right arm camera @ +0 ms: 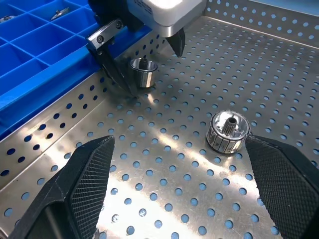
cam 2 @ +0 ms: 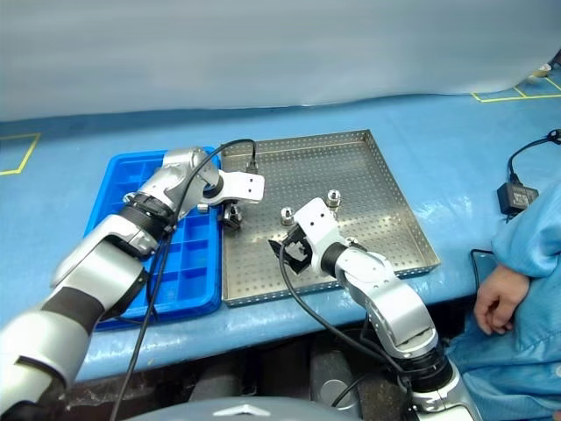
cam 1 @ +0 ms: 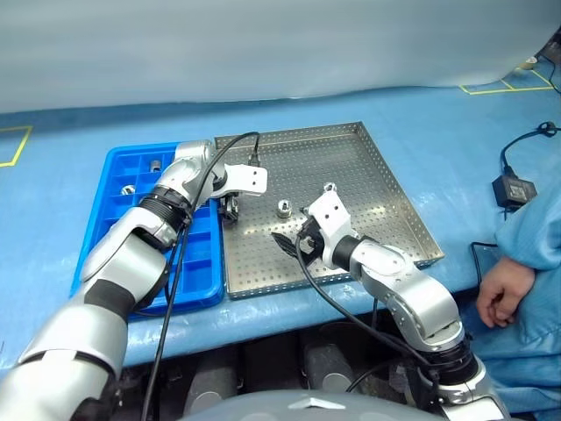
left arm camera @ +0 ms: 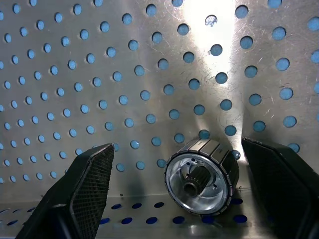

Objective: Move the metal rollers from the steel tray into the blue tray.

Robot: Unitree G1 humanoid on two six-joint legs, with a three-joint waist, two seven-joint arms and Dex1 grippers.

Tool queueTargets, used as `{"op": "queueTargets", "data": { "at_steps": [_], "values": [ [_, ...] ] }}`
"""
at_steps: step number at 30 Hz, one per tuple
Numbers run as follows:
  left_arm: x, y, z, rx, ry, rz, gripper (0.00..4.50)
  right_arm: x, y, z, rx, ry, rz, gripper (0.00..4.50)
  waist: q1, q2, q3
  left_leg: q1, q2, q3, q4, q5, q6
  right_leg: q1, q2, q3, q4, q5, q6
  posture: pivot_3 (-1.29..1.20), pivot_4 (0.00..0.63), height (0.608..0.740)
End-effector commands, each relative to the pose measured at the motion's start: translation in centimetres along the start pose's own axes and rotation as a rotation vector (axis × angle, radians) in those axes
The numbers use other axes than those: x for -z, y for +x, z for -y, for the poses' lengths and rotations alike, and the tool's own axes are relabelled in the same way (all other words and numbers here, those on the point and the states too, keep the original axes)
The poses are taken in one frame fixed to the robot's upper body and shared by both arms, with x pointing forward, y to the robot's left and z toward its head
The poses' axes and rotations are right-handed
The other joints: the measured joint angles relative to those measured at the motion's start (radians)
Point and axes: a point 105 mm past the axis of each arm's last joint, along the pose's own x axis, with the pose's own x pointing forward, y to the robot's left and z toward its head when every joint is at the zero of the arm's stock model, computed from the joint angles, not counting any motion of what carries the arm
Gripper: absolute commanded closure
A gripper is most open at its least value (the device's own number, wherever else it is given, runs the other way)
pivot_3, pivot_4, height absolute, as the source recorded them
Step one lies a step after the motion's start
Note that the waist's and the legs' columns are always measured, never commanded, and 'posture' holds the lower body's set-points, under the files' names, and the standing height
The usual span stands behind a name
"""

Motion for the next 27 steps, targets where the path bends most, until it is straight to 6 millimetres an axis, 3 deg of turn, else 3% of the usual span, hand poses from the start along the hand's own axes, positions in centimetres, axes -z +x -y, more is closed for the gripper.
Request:
{"op": "queueTargets", "data": {
  "at_steps": [1, 4, 6, 11, 21, 23, 27],
  "values": [
    [2.1, 0.6, 0.5, 0.015, -0.021, -0.077, 0.03, -1.4, -0.6, 0.0, 0.012, -0.026, 0.059, 0.09, -0.002, 0.000, 0.000, 0.000, 0.000, 0.000, 0.001, 0.000, 0.000, 0.000, 0.000, 0.000, 0.001, 0.000, 0.000, -0.22, 0.150, 0.740],
    [2.2, 0.6, 0.6, 0.019, -0.032, -0.069, 0.20, -1.4, -0.6, 0.0, 0.019, -0.020, 0.059, 0.09, -0.005, 0.000, 0.000, 0.000, 0.000, 0.000, 0.004, 0.000, 0.000, 0.000, 0.000, 0.000, 0.003, 0.000, 0.000, -0.22, 0.150, 0.740],
    [2.1, 0.7, 0.7, 0.025, -0.037, -0.062, 0.66, -1.3, -0.6, 0.0, 0.019, -0.014, 0.058, 0.09, -0.007, 0.000, 0.000, 0.000, 0.000, 0.000, 0.005, 0.000, 0.000, 0.000, 0.000, 0.000, 0.004, 0.000, 0.000, -0.22, 0.150, 0.740],
    [1.6, 0.5, 0.5, 0.011, -0.058, -0.028, 2.29, -1.2, -0.6, 0.0, 0.018, -0.019, 0.049, 0.09, -0.007, 0.000, 0.000, 0.000, 0.000, 0.000, 0.009, 0.000, 0.000, -0.001, 0.000, 0.001, 0.010, -0.001, -0.001, -0.21, 0.150, 0.740],
    [0.9, 0.0, 0.0, -0.018, -0.087, 0.035, 2.29, -1.3, -0.5, 0.4, 0.025, -0.022, 0.045, 0.09, -0.004, 0.000, 0.000, -0.003, 0.000, 0.000, 0.009, 0.000, 0.000, -0.003, 0.000, 0.001, 0.010, 0.000, 0.000, -0.20, 0.150, 0.740],
    [0.7, -0.3, -0.1, -0.025, -0.100, 0.060, 2.60, -1.2, -0.5, 0.4, 0.023, -0.024, 0.043, 0.09, -0.002, 0.000, 0.000, -0.003, 0.000, 0.000, 0.009, 0.000, 0.000, -0.003, 0.000, 0.001, 0.010, 0.000, 0.000, -0.20, 0.150, 0.740],
    [-0.3, -0.8, -0.3, -0.032, -0.117, 0.114, 2.65, -1.3, -0.5, 0.3, 0.019, -0.026, 0.043, 0.09, 0.003, -0.001, 0.000, -0.004, 0.000, 0.000, 0.009, 0.000, 0.000, -0.004, 0.000, 0.001, 0.010, 0.000, 0.000, -0.19, 0.150, 0.740]
  ]
}}
